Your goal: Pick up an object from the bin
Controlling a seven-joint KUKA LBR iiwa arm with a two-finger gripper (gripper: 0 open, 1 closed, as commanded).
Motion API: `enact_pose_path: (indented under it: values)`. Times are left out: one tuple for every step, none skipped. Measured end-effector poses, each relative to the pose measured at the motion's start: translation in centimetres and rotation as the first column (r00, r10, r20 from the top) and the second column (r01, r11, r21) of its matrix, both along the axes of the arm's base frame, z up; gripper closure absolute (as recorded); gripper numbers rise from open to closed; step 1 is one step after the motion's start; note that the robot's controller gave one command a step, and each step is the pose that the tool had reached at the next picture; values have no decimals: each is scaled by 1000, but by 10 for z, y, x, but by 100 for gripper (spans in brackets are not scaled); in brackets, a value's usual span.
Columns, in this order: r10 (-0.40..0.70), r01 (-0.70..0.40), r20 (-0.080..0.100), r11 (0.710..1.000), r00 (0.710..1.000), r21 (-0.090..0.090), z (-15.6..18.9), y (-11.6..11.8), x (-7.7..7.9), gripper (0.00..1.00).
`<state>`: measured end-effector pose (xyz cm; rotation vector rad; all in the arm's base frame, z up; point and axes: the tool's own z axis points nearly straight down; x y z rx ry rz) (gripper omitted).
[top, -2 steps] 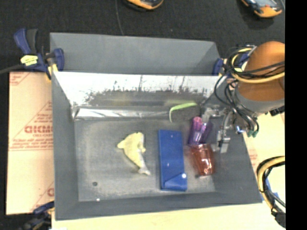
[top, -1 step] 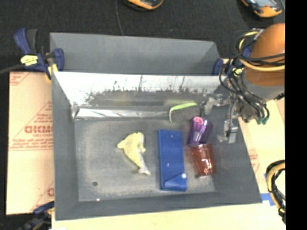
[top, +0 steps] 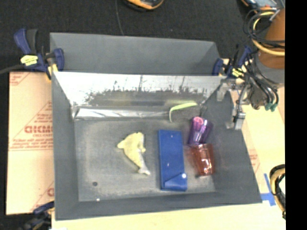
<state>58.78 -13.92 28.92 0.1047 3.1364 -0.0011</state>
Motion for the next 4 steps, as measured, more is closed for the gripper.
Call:
enact_pose_path:
  values:
    - [-136, 136, 4, 991, 991, -1, -14, 24, 4, 0]
    - [165, -165, 6, 986, 986, -6, -44, 26, 10, 0]
    - [104, -104, 4, 995, 995, -1, -103, 75, -25, 0]
    - [255, -255, 13, 967, 967, -10, -123, 83, -38, 0]
